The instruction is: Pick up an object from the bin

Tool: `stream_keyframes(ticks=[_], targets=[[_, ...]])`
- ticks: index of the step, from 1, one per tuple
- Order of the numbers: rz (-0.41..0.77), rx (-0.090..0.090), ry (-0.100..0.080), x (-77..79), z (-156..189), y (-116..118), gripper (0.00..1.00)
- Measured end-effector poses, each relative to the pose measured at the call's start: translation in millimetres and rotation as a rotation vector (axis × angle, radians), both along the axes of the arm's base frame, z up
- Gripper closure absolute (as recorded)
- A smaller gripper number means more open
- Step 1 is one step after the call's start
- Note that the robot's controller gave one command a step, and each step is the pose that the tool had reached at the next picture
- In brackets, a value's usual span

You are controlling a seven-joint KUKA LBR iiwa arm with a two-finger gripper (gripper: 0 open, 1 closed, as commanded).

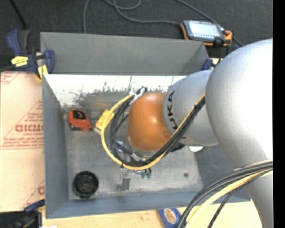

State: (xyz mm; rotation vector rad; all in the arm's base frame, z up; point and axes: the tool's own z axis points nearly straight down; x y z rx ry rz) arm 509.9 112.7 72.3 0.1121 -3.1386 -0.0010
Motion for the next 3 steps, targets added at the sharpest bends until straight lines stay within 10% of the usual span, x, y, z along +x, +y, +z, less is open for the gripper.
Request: stream_keyframes(ticks=[1, 3], targets=[[-0.082, 0.002, -0.008, 7.9, -1.7, 31.0, 1.00], [-0.108, -0.001, 0.003, 5.6, 47.0, 12.5, 1.00]])
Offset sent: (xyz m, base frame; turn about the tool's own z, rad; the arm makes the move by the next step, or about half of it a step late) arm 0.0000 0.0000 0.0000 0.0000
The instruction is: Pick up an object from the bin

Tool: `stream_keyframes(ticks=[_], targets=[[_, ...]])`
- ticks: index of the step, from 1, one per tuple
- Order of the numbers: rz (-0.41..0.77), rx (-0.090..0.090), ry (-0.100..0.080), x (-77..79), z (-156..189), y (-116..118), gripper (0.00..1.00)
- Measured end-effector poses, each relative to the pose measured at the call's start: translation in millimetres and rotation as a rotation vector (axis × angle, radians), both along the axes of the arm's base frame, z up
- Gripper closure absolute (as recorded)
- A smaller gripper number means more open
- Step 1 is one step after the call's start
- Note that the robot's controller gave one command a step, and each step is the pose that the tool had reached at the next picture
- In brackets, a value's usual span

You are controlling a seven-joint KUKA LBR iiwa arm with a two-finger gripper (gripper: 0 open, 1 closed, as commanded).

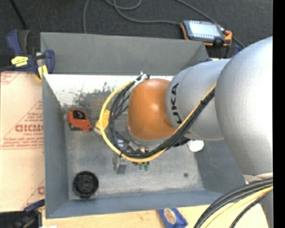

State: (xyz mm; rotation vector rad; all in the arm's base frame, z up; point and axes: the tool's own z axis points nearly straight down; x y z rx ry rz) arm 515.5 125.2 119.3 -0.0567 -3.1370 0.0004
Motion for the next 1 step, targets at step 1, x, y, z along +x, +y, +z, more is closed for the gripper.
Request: stream_keyframes(ticks=[1], targets=[[-0.004, 0.001, -0.006, -11.0, 65.5, 11.3, 0.00]])
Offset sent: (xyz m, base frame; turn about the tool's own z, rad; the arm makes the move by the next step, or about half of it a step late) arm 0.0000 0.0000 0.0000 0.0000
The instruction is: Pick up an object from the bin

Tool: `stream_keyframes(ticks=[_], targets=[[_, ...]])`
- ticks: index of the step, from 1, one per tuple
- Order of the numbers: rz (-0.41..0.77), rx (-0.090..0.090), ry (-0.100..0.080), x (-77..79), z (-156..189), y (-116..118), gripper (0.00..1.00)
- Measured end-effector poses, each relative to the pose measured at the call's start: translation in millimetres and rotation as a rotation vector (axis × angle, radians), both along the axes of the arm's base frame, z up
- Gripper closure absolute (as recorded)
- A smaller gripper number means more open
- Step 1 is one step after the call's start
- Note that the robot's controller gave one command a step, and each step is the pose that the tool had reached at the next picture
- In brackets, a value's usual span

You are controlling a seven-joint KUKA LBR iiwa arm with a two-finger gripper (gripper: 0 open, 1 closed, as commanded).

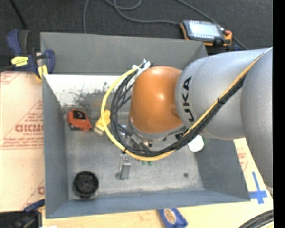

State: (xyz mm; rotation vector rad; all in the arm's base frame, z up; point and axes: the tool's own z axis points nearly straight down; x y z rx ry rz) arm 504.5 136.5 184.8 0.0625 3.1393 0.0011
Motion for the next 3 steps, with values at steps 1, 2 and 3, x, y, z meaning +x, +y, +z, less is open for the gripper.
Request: stream_keyframes(ticks=[1, 2, 3], targets=[[0.000, 0.000, 0.000, 0.0, 0.0, 0.0, 0.00], [0.060, 0.000, -0.006, -4.2, -44.7, 24.8, 0.00], [0.288, -0.001, 0.003, 4.8, -68.9, 40.6, 0.00]])
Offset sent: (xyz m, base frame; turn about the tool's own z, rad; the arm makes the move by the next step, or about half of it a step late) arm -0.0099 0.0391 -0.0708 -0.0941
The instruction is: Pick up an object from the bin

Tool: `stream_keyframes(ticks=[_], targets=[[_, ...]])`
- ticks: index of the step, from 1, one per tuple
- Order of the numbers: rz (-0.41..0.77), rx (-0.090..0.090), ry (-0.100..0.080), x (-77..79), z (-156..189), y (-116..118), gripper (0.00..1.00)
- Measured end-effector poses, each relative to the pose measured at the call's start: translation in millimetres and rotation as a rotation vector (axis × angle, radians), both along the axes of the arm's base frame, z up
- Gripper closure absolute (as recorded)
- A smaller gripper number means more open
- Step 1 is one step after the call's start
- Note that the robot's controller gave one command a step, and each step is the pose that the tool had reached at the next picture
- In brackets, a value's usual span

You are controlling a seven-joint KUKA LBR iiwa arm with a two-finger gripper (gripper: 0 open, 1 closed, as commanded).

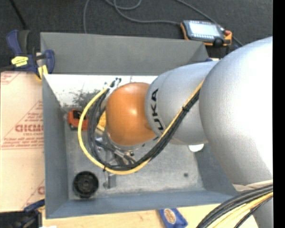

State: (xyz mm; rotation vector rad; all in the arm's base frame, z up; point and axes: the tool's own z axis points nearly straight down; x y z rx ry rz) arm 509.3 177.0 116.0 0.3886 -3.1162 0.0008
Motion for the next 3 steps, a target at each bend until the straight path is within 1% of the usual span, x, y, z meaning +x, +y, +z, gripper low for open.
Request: stream_keyframes(ticks=[1, 2, 3], targets=[[0.149, 0.001, -0.004, -5.4, -6.7, 13.8, 0.00], [-0.052, 0.001, -0.002, -9.5, -22.6, 34.3, 0.00], [0.065, 0.003, -0.006, -24.6, -36.6, 36.0, 0.00]])
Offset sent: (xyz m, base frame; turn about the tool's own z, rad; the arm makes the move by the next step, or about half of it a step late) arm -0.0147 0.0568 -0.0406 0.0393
